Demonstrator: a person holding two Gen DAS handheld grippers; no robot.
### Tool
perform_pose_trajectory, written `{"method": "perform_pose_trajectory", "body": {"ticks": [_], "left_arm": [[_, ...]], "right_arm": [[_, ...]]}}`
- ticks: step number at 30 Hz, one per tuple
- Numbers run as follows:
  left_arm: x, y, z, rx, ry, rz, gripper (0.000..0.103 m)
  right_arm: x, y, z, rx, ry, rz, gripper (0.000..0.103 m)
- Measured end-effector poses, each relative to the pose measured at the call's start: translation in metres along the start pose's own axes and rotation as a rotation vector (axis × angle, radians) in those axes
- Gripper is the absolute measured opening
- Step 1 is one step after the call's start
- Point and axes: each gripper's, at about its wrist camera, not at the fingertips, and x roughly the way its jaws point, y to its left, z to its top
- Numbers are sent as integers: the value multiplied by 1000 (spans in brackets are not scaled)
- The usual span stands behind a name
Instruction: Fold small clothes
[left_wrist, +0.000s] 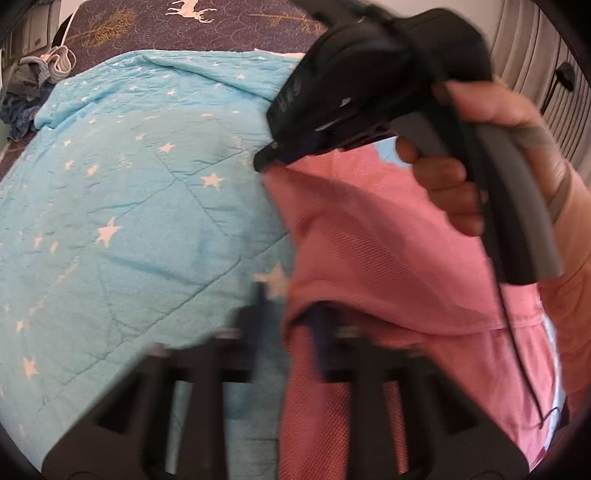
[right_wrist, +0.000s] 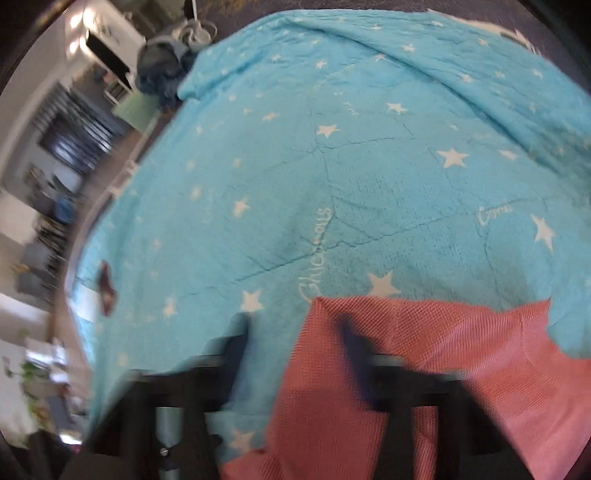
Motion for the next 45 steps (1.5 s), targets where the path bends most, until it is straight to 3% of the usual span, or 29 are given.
{"method": "perform_pose_trajectory", "body": {"ticks": [2, 6, 9, 11, 13, 16, 17, 18, 20, 21, 22, 23, 25, 29, 30, 34, 36, 39, 42, 45], "left_arm": [[-8, 0, -1, 3, -29, 33, 5], [-30, -3, -11, 22, -71, 95, 6], [-31, -4, -19, 50, -51, 109, 7], [-27, -4, -24, 52, -33, 113, 7], [-24, -3, -26, 46, -22, 109, 7], [-25, -5, -28, 35, -23, 101, 7], [-26, -5, -28, 34, -24, 100, 7], [-26, -5, -29, 33, -25, 101, 9], [-27, -4, -31, 30, -27, 100, 10], [-24, -2, -28, 27, -26, 97, 10], [-23, -1, -27, 25, -26, 93, 10], [-22, 0, -27, 22, -27, 89, 10], [-21, 1, -24, 12, -32, 84, 10], [-20, 3, -10, 17, -89, 146, 15], [-18, 6, -8, 12, -85, 147, 21], [-9, 18, -16, -46, -32, 115, 21], [-12, 23, -19, -74, -27, 95, 25], [-20, 22, -25, -68, -20, 110, 26], [-27, 18, -33, -45, -6, 200, 24], [-45, 16, -36, -54, -17, 165, 24]], "right_arm": [[-5, -2, 3, 39, -43, 5, 1], [-33, -13, 14, 133, -201, 105, 0], [-48, -16, 21, 129, -258, 62, 2], [-44, -14, 23, 82, -184, 93, 5], [-27, -6, 21, 18, -35, 118, 10], [-14, 3, 6, -90, 11, -25, 31], [-7, 4, 3, -105, 41, -24, 48], [1, 3, 1, -102, 78, 8, 58], [8, 6, -3, -119, 94, 42, 59], [9, 10, -5, -144, 85, 32, 54], [8, 17, -6, -180, 73, 15, 41], [9, 22, -6, -197, 79, 3, 5], [6, 27, -2, -158, 51, -8, 4], [-23, 3, 13, -19, -129, 42, 3], [-27, -6, 17, 19, -144, 60, 1], [-40, -36, 33, 123, -274, 87, 3], [-36, -37, 34, 128, -246, 124, 5], [-46, -35, 14, 111, -216, 135, 5], [-78, -33, -34, 22, -218, 90, 6], [-94, -35, -86, 9, -195, 64, 7]]}}
